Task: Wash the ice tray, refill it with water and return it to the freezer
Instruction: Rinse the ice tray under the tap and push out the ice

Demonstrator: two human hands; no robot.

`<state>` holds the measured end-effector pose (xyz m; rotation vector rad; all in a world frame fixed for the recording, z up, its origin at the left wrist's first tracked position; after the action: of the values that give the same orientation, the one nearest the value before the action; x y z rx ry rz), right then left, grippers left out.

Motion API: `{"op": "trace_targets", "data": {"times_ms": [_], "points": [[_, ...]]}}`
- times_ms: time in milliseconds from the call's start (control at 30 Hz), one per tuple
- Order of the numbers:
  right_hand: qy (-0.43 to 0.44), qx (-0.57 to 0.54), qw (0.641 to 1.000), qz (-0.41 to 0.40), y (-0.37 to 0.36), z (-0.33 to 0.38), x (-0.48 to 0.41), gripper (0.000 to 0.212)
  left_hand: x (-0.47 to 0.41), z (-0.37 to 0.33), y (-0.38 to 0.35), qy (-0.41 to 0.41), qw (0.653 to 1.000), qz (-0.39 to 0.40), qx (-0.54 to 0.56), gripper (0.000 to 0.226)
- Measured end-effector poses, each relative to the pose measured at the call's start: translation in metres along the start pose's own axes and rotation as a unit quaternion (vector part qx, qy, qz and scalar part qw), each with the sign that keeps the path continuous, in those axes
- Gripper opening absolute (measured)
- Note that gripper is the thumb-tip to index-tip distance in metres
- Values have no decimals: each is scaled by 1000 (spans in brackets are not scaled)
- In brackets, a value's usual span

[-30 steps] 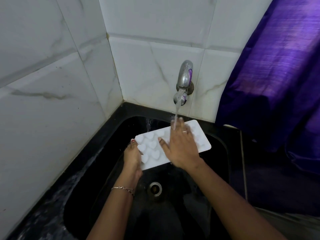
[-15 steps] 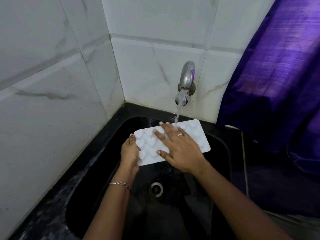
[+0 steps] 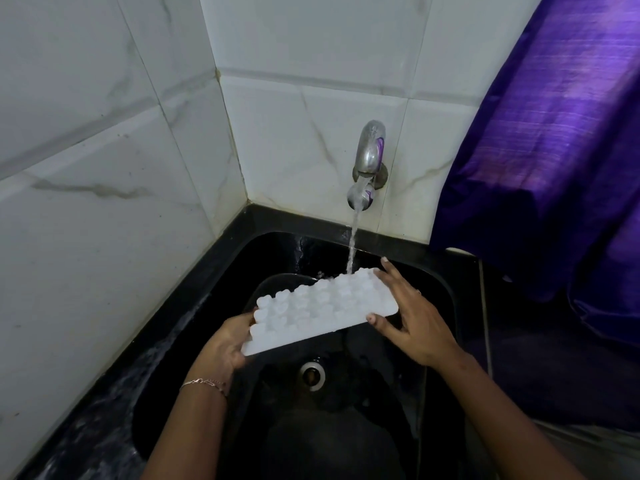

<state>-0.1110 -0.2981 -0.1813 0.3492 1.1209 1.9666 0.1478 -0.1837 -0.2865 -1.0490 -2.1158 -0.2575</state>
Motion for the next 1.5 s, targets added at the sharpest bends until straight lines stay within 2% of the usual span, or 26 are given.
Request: {"op": "trace_targets", "data": {"times_ms": [67, 167, 333, 367, 467, 500, 733, 867, 933, 1000, 1067, 1133, 1333, 1500], "points": [[3, -15, 1000, 11, -5, 0, 7, 87, 5, 6, 5, 7, 1000, -8, -9, 25], [-9, -17, 1000, -8, -16, -5, 17, 74, 8, 18, 7, 45, 999, 1, -2, 24], [-74, 53, 995, -33, -20, -23, 29, 32, 14, 36, 5, 94, 993, 57, 37, 59], [-94, 70, 993, -23, -22, -27, 30, 33, 17, 39, 3, 95, 991, 71, 61, 63], [-146, 89, 985, 5, -28, -36, 35, 68, 20, 41, -1, 64, 989, 82, 103, 70], [-159, 84, 984, 11, -31, -38, 36, 73, 21, 39, -1, 48, 990, 78, 109, 71], [-203, -21, 979, 9, -35, -34, 41, 73, 30, 28, -8, -39, 990, 88, 102, 68], [-135, 21, 990, -26, -16, -12, 38, 82, 34, 16, -6, -75, 989, 56, 115, 66], [-93, 60, 993, -47, -6, 5, 37, 74, 33, 14, -4, -73, 988, 51, 129, 69], [-38, 85, 990, -103, 8, 27, 38, 66, 35, 13, -6, -62, 984, 63, 154, 67], [35, 115, 979, -163, 19, 49, 40, 54, 36, 12, -8, -56, 978, 76, 186, 66], [94, 137, 969, -183, 23, 65, 40, 40, 39, 8, -6, -66, 974, 73, 202, 63], [192, 213, 935, -207, 31, 94, 45, 34, 49, -12, -1, -133, 958, 64, 247, 53], [238, 197, 914, -263, 35, 108, 58, 32, 59, -23, 4, -178, 950, 49, 251, 51]]}}
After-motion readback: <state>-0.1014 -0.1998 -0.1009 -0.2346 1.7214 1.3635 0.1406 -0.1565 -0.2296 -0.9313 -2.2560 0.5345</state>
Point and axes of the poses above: each hand's wrist, its own x-axis away from the middle knuckle, its own y-axis out of the back of the hand, z = x × y, the point moved 9 cm from there along -x, towards the middle knuckle, and after that the axes turned 2 degrees about -y, right-handed, at the moved point
